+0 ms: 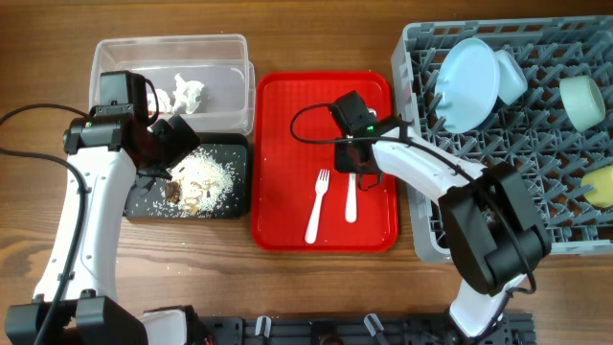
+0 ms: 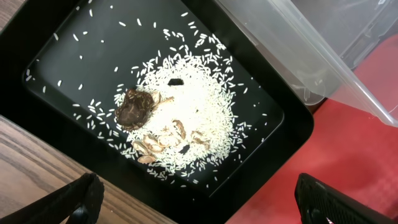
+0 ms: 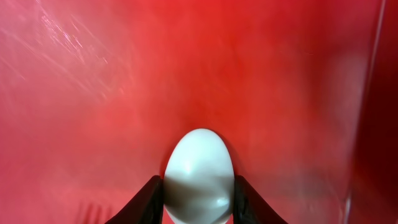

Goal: Sort waste into correct bins and load items into the dishwasher rack
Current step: 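Grasp the white spoon on the red tray with the right gripper, then place the white spoon upright in the grey rack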

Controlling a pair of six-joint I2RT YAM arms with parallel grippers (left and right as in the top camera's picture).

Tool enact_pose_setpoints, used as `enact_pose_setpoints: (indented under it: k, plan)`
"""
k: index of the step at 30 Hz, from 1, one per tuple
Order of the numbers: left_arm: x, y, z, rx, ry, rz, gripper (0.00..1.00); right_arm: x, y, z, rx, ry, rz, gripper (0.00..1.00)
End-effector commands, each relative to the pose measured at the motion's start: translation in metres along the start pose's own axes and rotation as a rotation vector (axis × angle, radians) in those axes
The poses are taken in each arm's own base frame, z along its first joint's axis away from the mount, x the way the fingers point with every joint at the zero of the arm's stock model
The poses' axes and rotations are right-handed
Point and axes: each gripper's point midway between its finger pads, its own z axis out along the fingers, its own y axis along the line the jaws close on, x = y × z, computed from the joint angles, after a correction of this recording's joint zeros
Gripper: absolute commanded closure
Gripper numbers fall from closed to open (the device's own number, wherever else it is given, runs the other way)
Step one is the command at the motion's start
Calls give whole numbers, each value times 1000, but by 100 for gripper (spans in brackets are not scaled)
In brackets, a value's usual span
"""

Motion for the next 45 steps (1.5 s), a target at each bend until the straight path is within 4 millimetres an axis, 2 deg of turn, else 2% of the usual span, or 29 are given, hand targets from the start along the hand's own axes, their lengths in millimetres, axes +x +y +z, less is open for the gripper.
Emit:
enact_pose_setpoints:
  k: [1,4,6,8,9,10,12,13,15,16,20,22,23,24,25,27,28,29,31,34,35,37,39,41,45]
  plan:
    - [-1,-1,-3,14,-6,-14,0,-8,10,-39,-70,-30,-102,76]
    - [-1,-1,-3,14,-7,-13,0,-24,-2,-91,-96,-117,-134,77]
    - [-1,-1,-3,14,-6,-14,0,-37,-26,-128,-96,-184,-142,79]
    - [-1,-1,-3,14,-6,-14,0,-49,-57,-159,-73,-236,-132,82]
    - [0,-1,-3,14,-6,-14,0,-52,-70,-169,-60,-253,-135,82]
    - [-1,-1,-3,14,-6,-14,0,-59,-96,-178,-32,-278,-118,82]
    - [-1,-1,-3,14,-6,-13,0,-64,-137,-175,26,-274,-143,81]
    - [-1,-1,-3,15,-7,-13,0,-64,-149,-171,42,-261,-152,81]
    - [-1,-1,-3,15,-7,-13,0,-59,-163,-161,53,-212,-145,81]
    - [-1,-1,-3,15,-7,-13,0,-56,-162,-152,41,-178,-143,81]
    - [-1,-1,-3,14,-6,-13,0,-48,-142,-123,-86,-86,-142,77]
    - [0,-1,-3,14,-6,-14,0,-46,-142,-113,-90,-54,-103,67]
    - [0,-1,-3,14,-6,-14,0,-46,-142,-113,-89,-53,-88,52]
    - [0,-1,-3,14,-6,-14,0,-48,-142,-118,-89,-66,-87,45]
    - [0,-1,-3,14,-6,-13,0,-54,-141,-131,-89,-101,-81,40]
    - [-1,-1,-3,14,-6,-13,0,-66,-135,-163,-117,-194,-57,36]
    - [0,-1,-3,14,-6,-14,0,-71,-118,-186,-200,-261,-79,35]
    - [-1,-1,-3,14,-6,-14,0,-71,-101,-198,-271,-291,-95,35]
    - [-1,-1,-3,14,-7,-13,0,-64,-70,-205,-355,-275,-88,34]
    - [0,0,-3,14,-6,-13,0,-41,-19,-184,-380,-173,-138,33]
    - [-1,-1,-3,14,-6,-13,0,-34,-9,-175,-368,-139,-129,33]
    - [0,-1,-3,14,-6,-14,0,-13,24,-148,-348,-27,-121,33]
    - [0,-1,-3,14,-6,-14,0,6,46,-124,-323,63,-117,33]
    - [0,-1,-3,14,-6,-13,0,32,54,-87,-194,172,-46,33]
    - [-1,-1,-3,14,-6,-13,0,70,70,-40,-104,313,-52,33]
